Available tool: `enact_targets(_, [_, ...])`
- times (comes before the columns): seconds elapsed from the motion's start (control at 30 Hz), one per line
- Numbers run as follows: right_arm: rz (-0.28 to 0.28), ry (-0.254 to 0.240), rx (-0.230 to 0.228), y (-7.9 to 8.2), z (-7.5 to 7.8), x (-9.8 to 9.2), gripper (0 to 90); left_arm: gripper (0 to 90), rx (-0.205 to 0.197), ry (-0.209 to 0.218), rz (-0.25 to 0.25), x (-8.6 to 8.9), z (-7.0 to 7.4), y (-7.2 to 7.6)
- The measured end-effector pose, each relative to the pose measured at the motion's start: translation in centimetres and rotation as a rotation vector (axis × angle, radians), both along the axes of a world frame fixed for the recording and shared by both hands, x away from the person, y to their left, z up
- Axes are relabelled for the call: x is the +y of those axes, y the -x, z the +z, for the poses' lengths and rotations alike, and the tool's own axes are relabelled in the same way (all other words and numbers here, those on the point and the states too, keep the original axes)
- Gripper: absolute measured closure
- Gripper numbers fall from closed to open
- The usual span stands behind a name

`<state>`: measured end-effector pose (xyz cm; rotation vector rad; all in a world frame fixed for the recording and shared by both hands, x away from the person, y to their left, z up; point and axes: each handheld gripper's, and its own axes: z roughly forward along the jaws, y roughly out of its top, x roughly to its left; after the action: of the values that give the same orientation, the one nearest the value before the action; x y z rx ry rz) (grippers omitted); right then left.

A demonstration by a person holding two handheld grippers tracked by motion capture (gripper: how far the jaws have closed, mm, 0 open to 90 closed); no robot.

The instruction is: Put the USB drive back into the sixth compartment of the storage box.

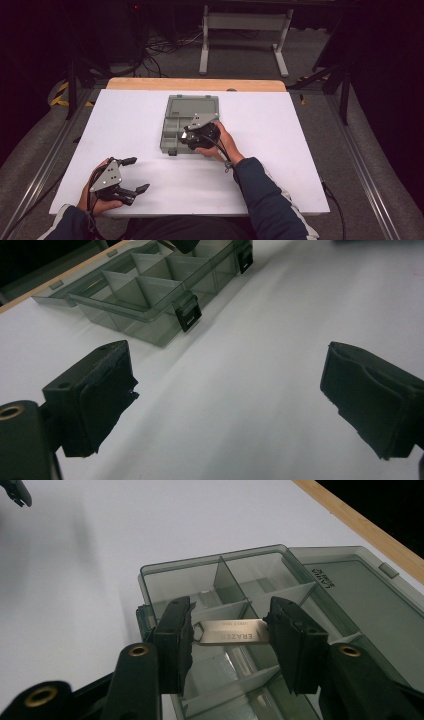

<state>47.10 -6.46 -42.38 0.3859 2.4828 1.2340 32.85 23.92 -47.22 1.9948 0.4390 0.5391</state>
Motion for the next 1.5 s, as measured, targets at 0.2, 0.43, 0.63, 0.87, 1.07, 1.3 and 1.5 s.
enact_targets(0.2, [-0.003,-0.001,0.009,-0.1,-0.2,0.0,53.4,7.9,0.000,0.000,-0.001,0.0,0.0,0.0])
enact_targets(0.43, [-0.004,-0.001,0.011,0.0,-0.4,0.1,53.4,8.0,0.000,-0.002,0.001,0.0,0.0,0.0])
enact_targets(0.63, [-0.005,0.001,0.012,0.1,-0.6,0.1,53.3,8.0,0.000,-0.002,0.001,0.0,0.0,0.0])
enact_targets(0.87, [-0.004,0.000,0.008,0.3,-0.6,0.1,52.5,8.1,0.001,-0.003,0.001,0.0,0.0,0.0])
enact_targets(1.07, [-0.013,-0.013,-0.001,0.6,-0.5,-0.2,51.4,8.8,0.001,-0.007,0.002,0.0,0.0,0.0])
enact_targets(1.3, [-0.020,-0.043,-0.048,1.7,0.4,-1.3,49.3,9.7,-0.002,-0.007,0.007,-0.1,0.0,0.1])
enact_targets(1.5, [-0.033,-0.084,-0.081,2.7,1.2,-2.3,50.0,10.2,-0.016,0.000,0.014,0.0,0.2,0.1])
